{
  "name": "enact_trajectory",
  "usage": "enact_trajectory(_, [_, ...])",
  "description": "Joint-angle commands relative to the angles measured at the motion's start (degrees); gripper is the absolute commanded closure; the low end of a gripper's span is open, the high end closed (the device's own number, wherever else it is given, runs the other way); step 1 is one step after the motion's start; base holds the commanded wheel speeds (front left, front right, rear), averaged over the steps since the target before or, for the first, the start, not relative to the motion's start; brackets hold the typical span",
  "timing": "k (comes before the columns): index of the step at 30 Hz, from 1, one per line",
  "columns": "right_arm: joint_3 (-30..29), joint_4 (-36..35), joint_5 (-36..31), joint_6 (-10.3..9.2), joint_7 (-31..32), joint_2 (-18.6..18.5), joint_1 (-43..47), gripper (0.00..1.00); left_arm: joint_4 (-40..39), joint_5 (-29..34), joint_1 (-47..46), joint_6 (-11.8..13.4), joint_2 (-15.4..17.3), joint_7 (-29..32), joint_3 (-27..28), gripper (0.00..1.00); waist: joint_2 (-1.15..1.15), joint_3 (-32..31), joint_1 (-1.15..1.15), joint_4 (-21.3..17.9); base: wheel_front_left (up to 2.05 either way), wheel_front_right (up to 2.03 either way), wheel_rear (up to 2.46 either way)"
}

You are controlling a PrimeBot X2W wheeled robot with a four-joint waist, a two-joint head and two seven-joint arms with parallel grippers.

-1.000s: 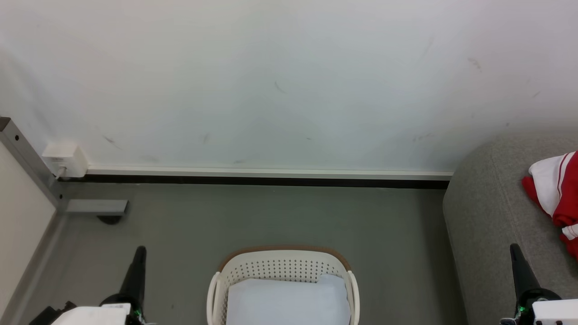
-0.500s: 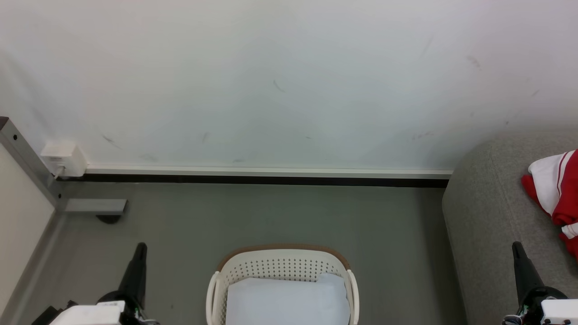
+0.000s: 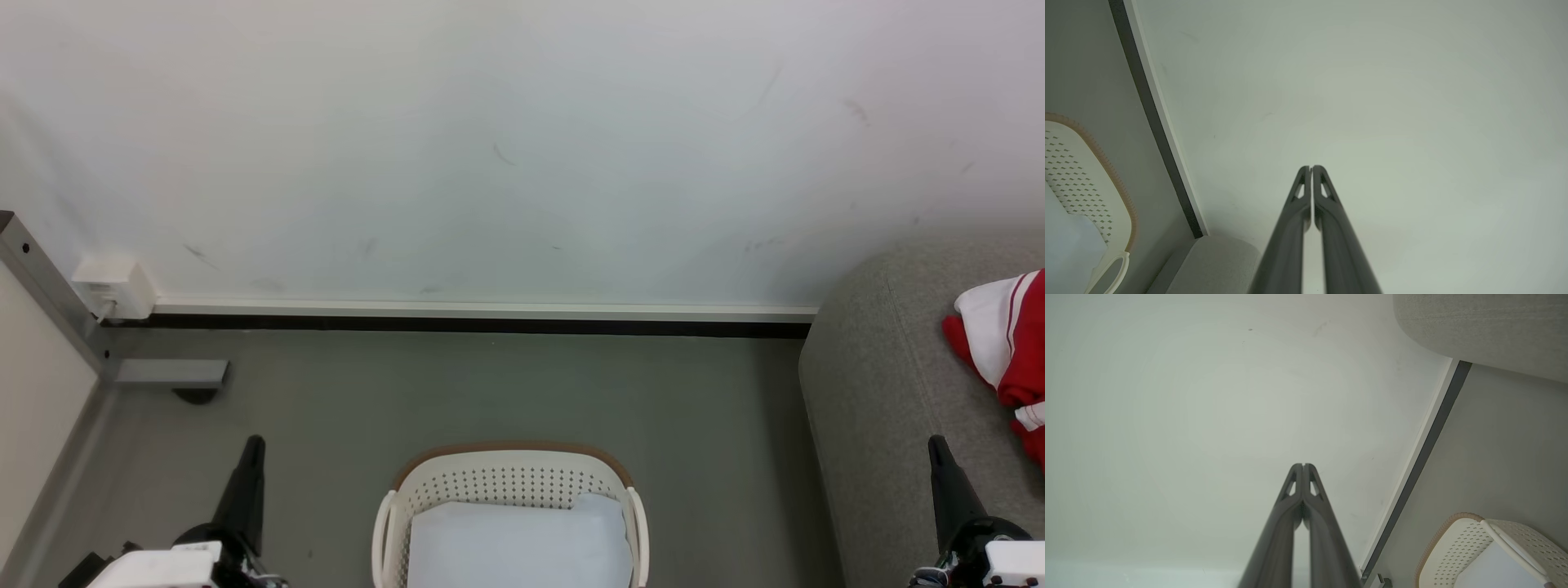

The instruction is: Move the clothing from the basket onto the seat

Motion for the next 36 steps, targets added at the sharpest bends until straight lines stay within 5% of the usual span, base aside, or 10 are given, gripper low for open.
enact_trajectory(1, [-0.2, -0.3, 0.1, -0.14, 0.2, 0.1, -0.7, 1.00, -0.2, -0.8, -0.4, -0.4, 0.1, 0.2, 0.1, 1.00, 0.00, 0.0, 0.00, 0.0, 0.00, 0.00, 0.00])
enact_trajectory(36, [-0.2, -0.3, 0.1, -0.14, 0.2, 0.1, -0.7, 1.00, -0.2, -0.8, -0.4, -0.4, 0.1, 0.2, 0.1, 1.00, 0.00, 0.0, 0.00, 0.0, 0.00, 0.00, 0.00])
